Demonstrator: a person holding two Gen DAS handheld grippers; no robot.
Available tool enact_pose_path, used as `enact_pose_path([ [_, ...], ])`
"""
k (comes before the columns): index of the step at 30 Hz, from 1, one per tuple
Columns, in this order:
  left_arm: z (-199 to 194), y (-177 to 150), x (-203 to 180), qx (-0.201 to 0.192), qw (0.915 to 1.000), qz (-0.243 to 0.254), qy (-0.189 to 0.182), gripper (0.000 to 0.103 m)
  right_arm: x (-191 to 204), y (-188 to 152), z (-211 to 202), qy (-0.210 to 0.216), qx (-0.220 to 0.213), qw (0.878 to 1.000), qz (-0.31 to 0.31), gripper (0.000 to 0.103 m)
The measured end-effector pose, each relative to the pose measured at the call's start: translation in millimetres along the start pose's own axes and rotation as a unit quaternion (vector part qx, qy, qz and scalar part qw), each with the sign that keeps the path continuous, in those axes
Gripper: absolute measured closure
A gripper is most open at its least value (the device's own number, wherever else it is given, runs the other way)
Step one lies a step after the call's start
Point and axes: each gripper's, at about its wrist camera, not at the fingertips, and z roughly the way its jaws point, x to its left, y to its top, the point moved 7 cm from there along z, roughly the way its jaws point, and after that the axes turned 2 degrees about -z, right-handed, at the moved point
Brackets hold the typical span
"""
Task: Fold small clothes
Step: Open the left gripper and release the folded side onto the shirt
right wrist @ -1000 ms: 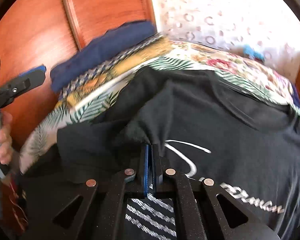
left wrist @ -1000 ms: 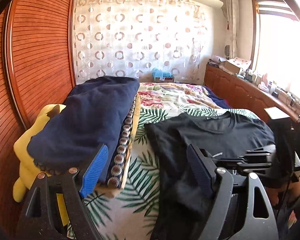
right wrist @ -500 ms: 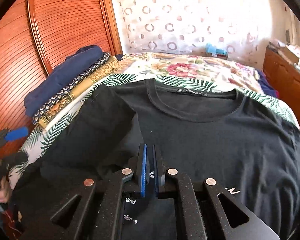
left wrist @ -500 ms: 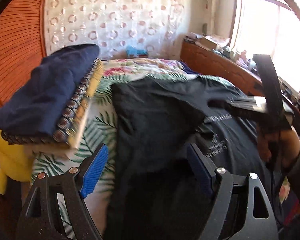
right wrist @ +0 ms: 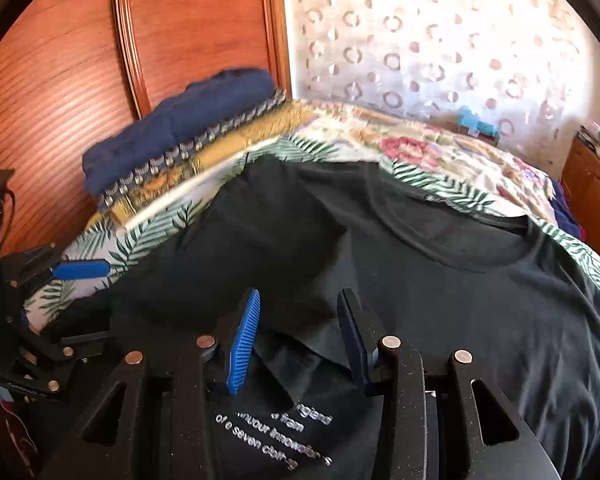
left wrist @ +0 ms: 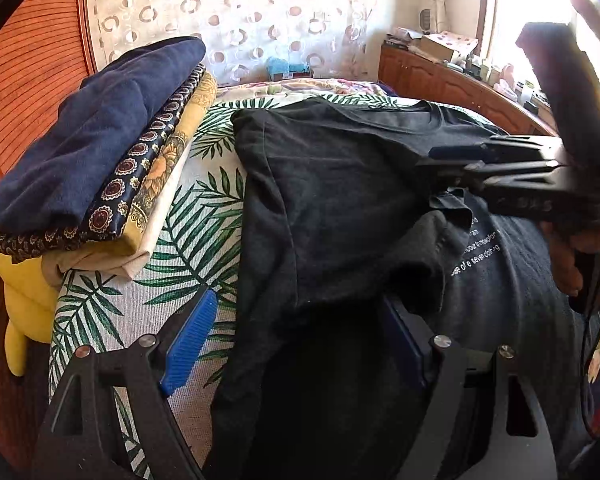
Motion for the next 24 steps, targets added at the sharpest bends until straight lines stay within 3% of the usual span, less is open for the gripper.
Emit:
enact_pose_path([
  [3, 0.9, -2.3, 0.1, 0.005, 1.0, -0.005, 0.003, 0.021, -10.7, -1.7, 14.9, -0.017, 0.032, 0.999, -0.008, 0.061],
  [5, 0.2, -1.3, 0.3, 0.002, 1.0, -0.003, 0.006, 0.021, -25.8, 0.1, 14.5, -0.052, 0.033, 0.998, -0.003, 0.061],
  [8, -0.1, -1.3, 0.8, -0.001, 0.9999, -0.001, 0.01, 0.021, -67.6, -1.4, 1.2, -0.104, 0.022, 0.993, 0.049, 0.061],
  [11, -3.1, -0.5, -1.1, -0.006, 0.9999, 0.003, 0.012, 0.021, -101.4, -7.0, -14.3, -0.123, 0.011, 0.989, 0.087, 0.061],
  [18, -34.9, -12.1, -27.5, -0.024, 0.9992, 0.008, -0.029, 0.021, -107.4, -27.6, -52.1, -0.098, -0.025, 0.989, 0.109, 0.061],
  [24, -46.6, -17.3, -55.9, -0.028, 0.9962, 0.002, -0.082, 0.037, -89.1, -60.3, -80.2, -0.068, -0.045, 0.991, 0.108, 0.061],
])
